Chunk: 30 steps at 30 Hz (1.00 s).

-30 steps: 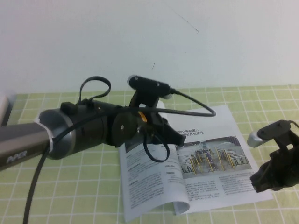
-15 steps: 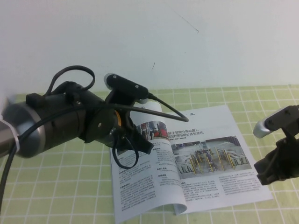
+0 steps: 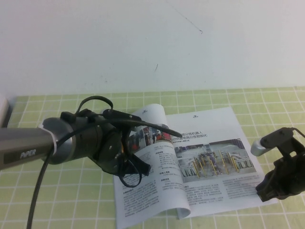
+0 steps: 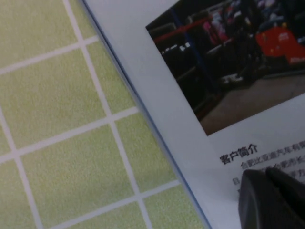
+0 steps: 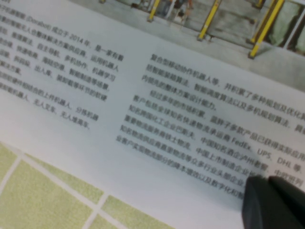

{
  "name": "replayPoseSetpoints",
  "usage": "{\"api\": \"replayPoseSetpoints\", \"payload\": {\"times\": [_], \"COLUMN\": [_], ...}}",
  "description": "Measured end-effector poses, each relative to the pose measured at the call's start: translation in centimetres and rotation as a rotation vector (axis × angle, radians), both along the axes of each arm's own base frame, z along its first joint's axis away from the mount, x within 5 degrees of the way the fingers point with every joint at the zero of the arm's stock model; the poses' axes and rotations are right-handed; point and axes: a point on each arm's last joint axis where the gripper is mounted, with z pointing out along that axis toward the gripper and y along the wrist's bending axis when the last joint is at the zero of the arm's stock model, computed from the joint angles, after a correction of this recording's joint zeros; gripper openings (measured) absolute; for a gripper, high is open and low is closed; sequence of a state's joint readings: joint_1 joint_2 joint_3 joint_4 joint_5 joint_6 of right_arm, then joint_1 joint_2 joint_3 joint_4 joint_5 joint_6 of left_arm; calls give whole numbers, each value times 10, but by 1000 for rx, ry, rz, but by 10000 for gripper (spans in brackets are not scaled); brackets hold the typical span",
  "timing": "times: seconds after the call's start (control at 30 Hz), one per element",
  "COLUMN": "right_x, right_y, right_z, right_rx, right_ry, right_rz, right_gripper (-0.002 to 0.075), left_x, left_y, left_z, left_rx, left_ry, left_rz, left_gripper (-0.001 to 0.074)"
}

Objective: Close book
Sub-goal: 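Close the open booklet and leave it lying on the table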

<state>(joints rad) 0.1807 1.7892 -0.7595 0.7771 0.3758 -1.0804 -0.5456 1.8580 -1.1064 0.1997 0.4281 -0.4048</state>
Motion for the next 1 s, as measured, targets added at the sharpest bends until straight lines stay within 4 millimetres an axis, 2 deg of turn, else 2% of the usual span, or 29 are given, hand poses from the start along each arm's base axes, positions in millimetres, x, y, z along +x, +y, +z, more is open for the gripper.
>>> {"api": "replayPoseSetpoints", "payload": {"times": [0.13,0.4,0.53,0.7,0.9,1.0], "right_x": [0,0,0,0,0,0], "right_y": [0,0,0,0,0,0], "right_z": [-1,-1,-1,-1,-1,-1], "right_rx": [1,1,1,1,3,2], "right_ry": [4,4,4,3,6,5], "right_rz": [1,1,1,1,1,0], "right_gripper": [-3,-3,-3,-3,-3,-3], "left_x": [1,-1,-1,1,1,1], "left_y": [0,13,14,9,4,-7], "left_z": [-10,1,-1,-13,-14,-15], "left_rx": [14,144,164,118,56,-47], "left_ry": [25,5,11,32,46,35], "left_rz": [8,12,9,26,60,72], "left_gripper": [-2,-2,-2,-2,-2,-2]}}
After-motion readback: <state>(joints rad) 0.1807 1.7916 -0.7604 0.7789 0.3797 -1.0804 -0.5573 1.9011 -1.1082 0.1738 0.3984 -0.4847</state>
